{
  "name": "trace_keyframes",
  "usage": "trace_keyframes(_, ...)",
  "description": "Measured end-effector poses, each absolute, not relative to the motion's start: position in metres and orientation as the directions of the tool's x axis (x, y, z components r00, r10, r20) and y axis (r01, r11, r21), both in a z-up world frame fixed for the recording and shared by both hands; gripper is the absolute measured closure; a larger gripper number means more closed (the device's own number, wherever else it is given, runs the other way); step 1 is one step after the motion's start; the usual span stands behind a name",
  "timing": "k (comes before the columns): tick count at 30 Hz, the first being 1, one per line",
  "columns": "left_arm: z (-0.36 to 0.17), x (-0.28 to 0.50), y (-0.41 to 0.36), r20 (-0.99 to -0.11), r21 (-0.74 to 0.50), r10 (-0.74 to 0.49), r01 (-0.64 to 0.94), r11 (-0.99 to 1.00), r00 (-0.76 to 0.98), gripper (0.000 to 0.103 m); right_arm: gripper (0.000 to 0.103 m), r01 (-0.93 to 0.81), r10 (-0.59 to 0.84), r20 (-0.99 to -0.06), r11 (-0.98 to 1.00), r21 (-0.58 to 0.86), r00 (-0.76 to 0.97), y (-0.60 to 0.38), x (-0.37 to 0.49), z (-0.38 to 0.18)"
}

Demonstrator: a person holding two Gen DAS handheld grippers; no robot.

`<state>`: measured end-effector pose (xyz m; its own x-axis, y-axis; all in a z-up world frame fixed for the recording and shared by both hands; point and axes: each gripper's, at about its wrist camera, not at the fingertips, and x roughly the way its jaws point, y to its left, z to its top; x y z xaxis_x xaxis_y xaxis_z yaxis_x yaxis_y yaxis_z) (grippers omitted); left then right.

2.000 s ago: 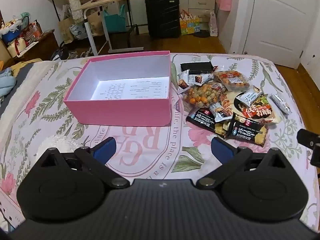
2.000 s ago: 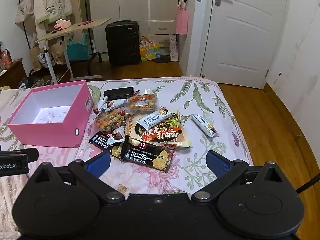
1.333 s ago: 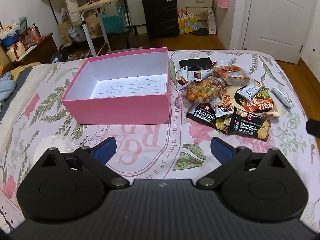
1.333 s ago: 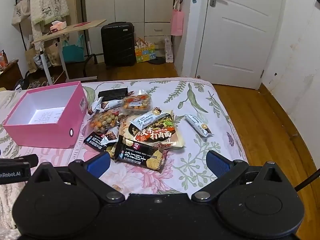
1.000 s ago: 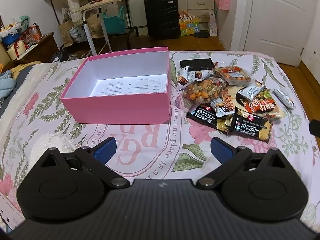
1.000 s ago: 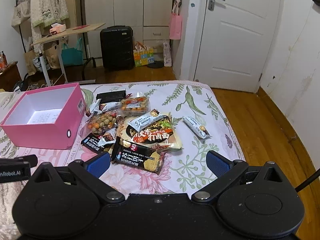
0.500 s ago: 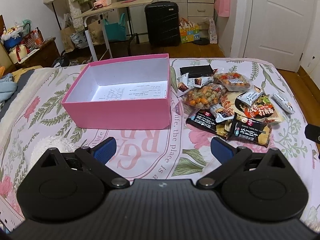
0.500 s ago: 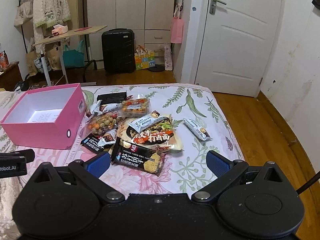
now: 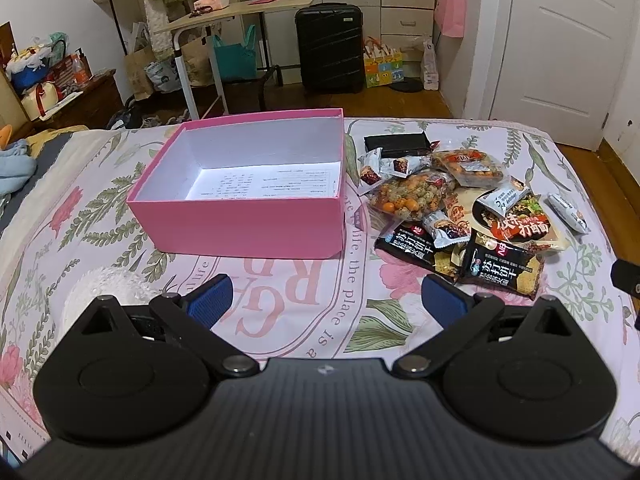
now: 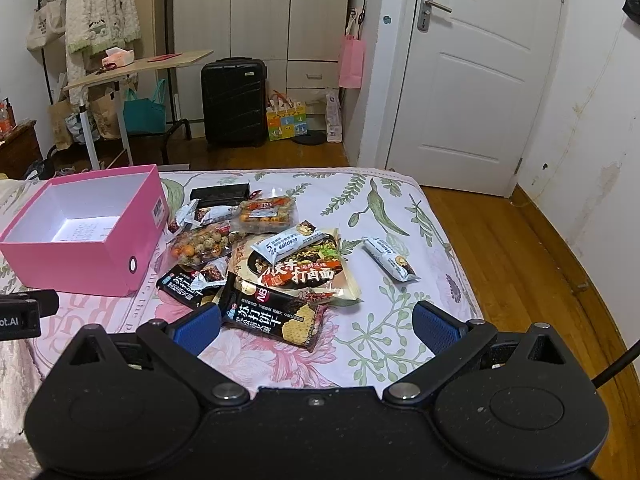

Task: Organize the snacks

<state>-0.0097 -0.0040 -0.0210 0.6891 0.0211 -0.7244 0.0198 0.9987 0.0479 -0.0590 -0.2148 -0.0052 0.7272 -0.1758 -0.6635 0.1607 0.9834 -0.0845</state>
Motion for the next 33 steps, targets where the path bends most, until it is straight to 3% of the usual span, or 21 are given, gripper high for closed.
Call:
trace_keyframes(14,-0.021,-0.013,0.003,-0.679,0.024,0.007,0.013,1.000,0.734,0.001,0.000,0.150,-0.175,-0.598,0.984,-0.092,0.782,-0.214,-0.065,-0.001)
trace_keyframes(18,-0.023,-0.011,-0.003,-0.643,0.054,-0.024,0.076,0.996,0.765,0.001,0.000,0.128,-0.150,-0.527,0.989,-0.079,0.837,-0.223,-0.066,-0.007)
trace_keyframes(21,-0.024,0.002,-0.008,-0.658,0.021,-0.088,0.135,0.991,0.748,0.001,0.000,0.111,-0.139,-0.502,0.990,-0.084,0.854,-0.232,-0.060,-0.019)
trace_keyframes(26,-0.051,0.048,-0.024,-0.740,-0.095,-0.241,0.256,0.962,0.628,0.004,0.001,0.077,-0.045,-0.553,0.996,0.034,0.832,-0.257,-0.037,-0.053)
trace_keyframes(30,-0.089,0.078,-0.039,-0.751,-0.122,-0.280,0.292,0.949,0.598,0.023,0.011,0.077,0.035,-0.609,0.985,0.157,0.792,-0.276,-0.016,-0.086)
trace_keyframes(33,-0.110,0.088,-0.050,-0.749,-0.158,-0.331,0.330,0.931,0.575,0.031,0.011,0.110,0.087,-0.623,0.956,0.271,0.777,-0.293,-0.004,-0.108)
